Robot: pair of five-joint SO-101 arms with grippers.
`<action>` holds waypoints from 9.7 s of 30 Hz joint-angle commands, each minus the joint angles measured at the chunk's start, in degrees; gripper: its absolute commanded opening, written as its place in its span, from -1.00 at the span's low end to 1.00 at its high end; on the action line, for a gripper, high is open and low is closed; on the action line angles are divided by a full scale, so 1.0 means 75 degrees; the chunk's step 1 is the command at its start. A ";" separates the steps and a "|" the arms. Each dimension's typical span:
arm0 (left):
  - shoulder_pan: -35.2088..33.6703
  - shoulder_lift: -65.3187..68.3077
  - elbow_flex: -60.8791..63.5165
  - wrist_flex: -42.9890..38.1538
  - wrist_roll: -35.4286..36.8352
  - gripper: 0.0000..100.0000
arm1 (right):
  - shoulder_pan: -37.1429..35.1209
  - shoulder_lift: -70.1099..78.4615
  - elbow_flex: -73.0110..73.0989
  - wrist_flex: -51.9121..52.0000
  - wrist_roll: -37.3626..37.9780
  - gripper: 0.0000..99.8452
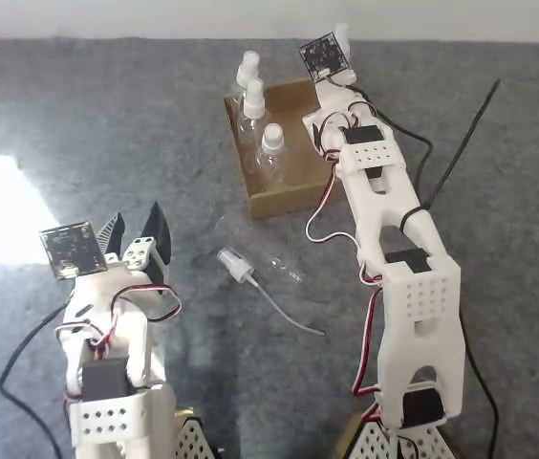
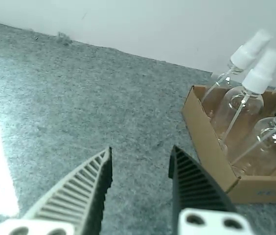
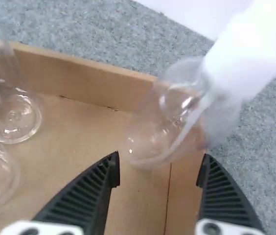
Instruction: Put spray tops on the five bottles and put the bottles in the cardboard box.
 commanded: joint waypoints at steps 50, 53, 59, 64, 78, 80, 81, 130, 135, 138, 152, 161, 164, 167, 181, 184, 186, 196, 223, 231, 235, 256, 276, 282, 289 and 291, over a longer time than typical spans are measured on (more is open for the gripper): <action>-0.0047 -0.0070 -0.0088 -0.0246 0.0059 -0.64 | -0.0088 -0.3300 -0.0469 0.4589 0.0094 -0.74; -0.0375 -0.0070 -0.0111 -0.0258 0.0059 -0.64 | -0.0275 -0.3804 -0.0469 0.5245 0.0094 -0.74; -0.0551 -0.0070 -0.0123 -0.0270 0.0059 -0.64 | -0.0779 -0.4753 -0.0469 0.6394 0.0094 -0.91; -0.0574 -0.0070 -0.0123 -0.0270 0.0059 -0.64 | -0.1190 -0.5410 -0.0469 0.7320 0.0094 -0.92; -0.0586 -0.0070 -0.0123 -0.0270 0.0059 -0.64 | -0.2374 -0.6699 -0.0469 0.9465 0.0094 -0.92; -0.0586 -0.0070 -0.0123 -0.0270 0.0059 -0.64 | -0.2549 -0.6851 -0.0445 0.9571 0.0094 -0.92; -0.0586 -0.0070 -0.0123 -0.0270 0.0059 -0.64 | -0.2608 -0.6933 -0.0328 0.9571 0.0094 -0.92; -0.0574 -0.0070 -0.0123 -0.0270 0.0059 -0.64 | -0.3909 -0.5761 0.5462 0.3780 0.0176 -0.38; -0.0574 -0.0070 -0.0123 -0.0270 0.0059 -0.64 | -0.3897 -0.4999 0.5040 0.3780 0.0176 -0.38; -0.0574 -0.0070 -0.0123 -0.0270 0.0059 -0.64 | -0.3897 -0.4671 0.4864 0.3780 0.0176 -0.38; -0.0563 -0.0070 -0.0123 -0.0270 0.0059 -0.64 | -0.3698 -0.4155 0.4782 0.3780 0.0188 -0.40; -0.0551 -0.0070 -0.0111 -0.0270 0.0047 -0.64 | -0.3710 -0.4190 0.4771 0.3780 0.0645 -0.81; -0.0551 -0.0070 -0.0111 -0.0270 0.0047 -0.64 | -0.3710 -0.4202 0.4771 0.3780 0.0879 -0.84; -0.0551 -0.0070 -0.0111 -0.0270 0.0047 -0.64 | -0.3733 -0.4343 0.4771 0.3979 0.0879 -0.85; -0.0539 -0.0070 -0.0111 -0.0270 0.0047 -0.64 | -0.3745 -0.6171 0.4818 0.5410 0.0867 -0.85; -0.0539 -0.0070 -0.0111 -0.0270 0.0047 -0.64 | -0.3757 -0.6617 0.4818 0.5843 0.0867 -0.85; -0.0539 -0.0070 -0.0111 -0.0270 0.0047 -0.64 | -0.3757 -0.7004 0.4818 0.6136 0.0867 -0.85; -0.0539 -0.0070 -0.0111 -0.0270 0.0047 -0.64 | -0.3757 -0.8352 0.4829 0.7684 0.0856 -0.85; -0.0551 -0.0070 -0.0111 -0.0270 0.0047 -0.64 | -0.3698 -0.8973 0.5837 0.8340 -0.4091 -0.85; -0.0563 -0.0070 -0.0111 -0.0270 0.0047 -0.64 | -0.3686 -0.9805 0.6658 0.8340 -0.5814 -0.85; -0.0563 -0.0070 -0.0111 -0.0270 0.0047 -0.64 | -0.3429 -1.0086 0.7221 0.7824 -0.6634 -0.85; -0.0527 -0.0070 -0.0111 -0.0270 0.0047 -0.64 | 0.0158 -1.0168 0.7982 0.6066 -0.8311 -0.84; -0.0527 -0.0070 -0.0100 -0.0270 -0.0211 -0.64 | 0.0709 -1.0110 0.7982 0.4905 -0.9694 -0.84; -0.0527 -0.0070 -0.0100 -0.0270 -0.0211 -0.64 | 0.0815 -0.8891 0.7924 0.4331 -0.9963 -0.84; -0.0527 -0.0070 -0.0100 -0.0270 -0.0211 -0.64 | 0.1389 -0.7320 0.7326 0.3909 -1.0432 -0.84; -0.0527 -0.0070 -0.0100 -0.0270 -0.0211 -0.64 | 0.1471 -0.7074 0.7209 0.3933 -1.0561 -0.84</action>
